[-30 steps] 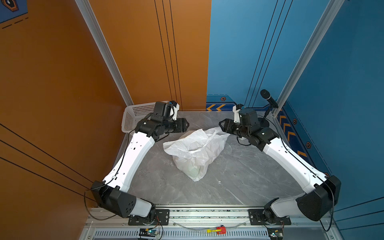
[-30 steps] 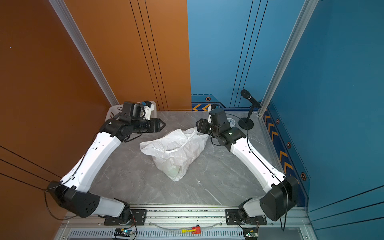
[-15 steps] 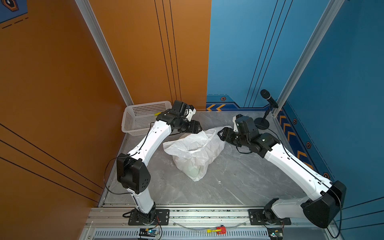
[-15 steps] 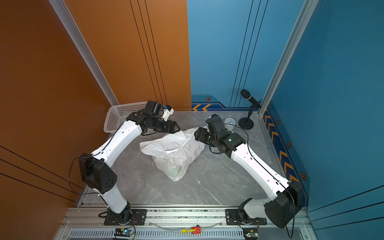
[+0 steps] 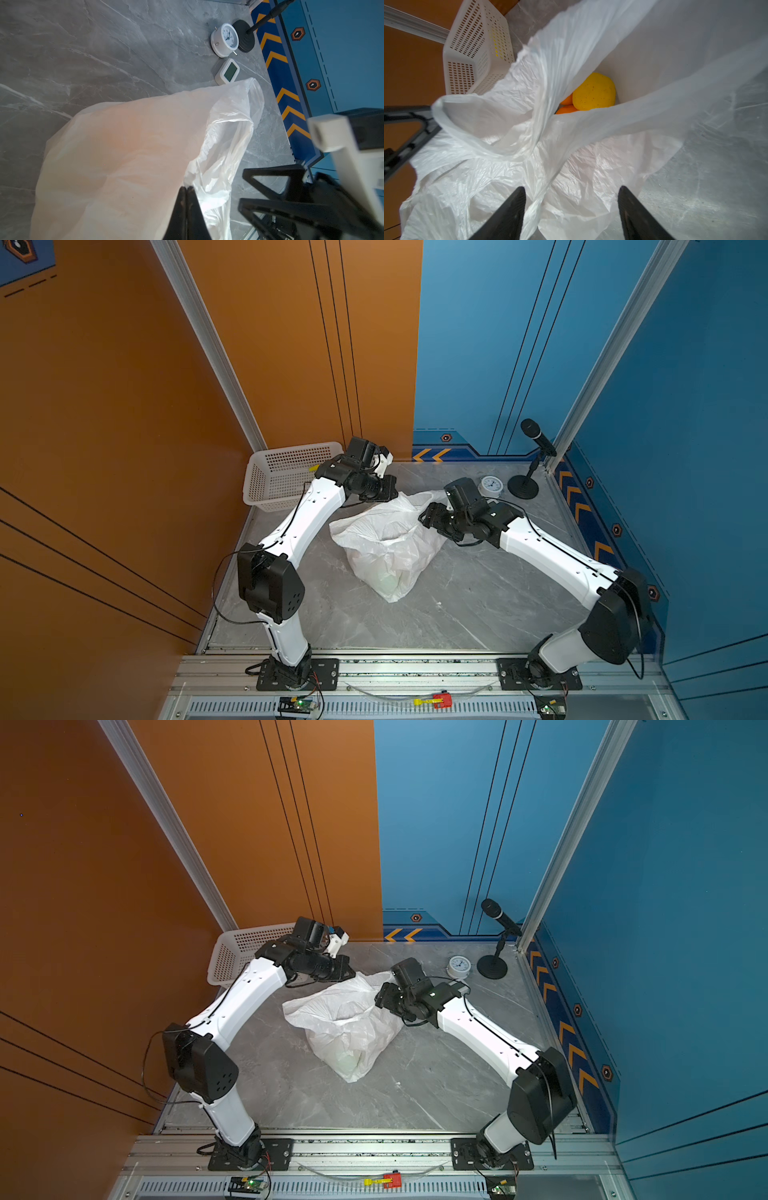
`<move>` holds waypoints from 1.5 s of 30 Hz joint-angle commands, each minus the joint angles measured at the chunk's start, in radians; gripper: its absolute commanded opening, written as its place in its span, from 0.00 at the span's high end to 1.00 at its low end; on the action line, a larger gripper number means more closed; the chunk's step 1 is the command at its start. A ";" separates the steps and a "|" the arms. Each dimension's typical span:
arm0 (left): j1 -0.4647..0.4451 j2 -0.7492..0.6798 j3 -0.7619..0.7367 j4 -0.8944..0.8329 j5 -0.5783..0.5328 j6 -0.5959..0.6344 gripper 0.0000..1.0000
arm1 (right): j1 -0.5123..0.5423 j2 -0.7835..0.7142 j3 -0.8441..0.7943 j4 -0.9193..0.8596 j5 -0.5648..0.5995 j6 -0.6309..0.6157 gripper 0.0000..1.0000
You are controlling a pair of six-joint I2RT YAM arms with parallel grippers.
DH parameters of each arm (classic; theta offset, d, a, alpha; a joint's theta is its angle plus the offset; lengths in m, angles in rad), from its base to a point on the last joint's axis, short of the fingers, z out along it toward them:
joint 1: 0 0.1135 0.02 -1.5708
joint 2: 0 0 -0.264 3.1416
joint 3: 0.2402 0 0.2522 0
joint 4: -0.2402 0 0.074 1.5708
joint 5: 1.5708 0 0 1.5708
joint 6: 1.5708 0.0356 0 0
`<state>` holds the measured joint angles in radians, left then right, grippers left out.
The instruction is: Untie the knot of the plastic bag and take out the fruit
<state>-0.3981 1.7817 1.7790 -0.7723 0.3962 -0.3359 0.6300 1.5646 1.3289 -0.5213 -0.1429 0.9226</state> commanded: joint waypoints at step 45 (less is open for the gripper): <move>0.174 -0.036 0.005 0.088 -0.124 -0.192 0.92 | 0.319 -0.193 -0.305 -0.312 0.080 -0.390 0.91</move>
<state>-0.2272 1.7767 1.8004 -0.6949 0.2867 -0.5247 0.9466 1.4277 1.0180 -0.8124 -0.1677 0.5461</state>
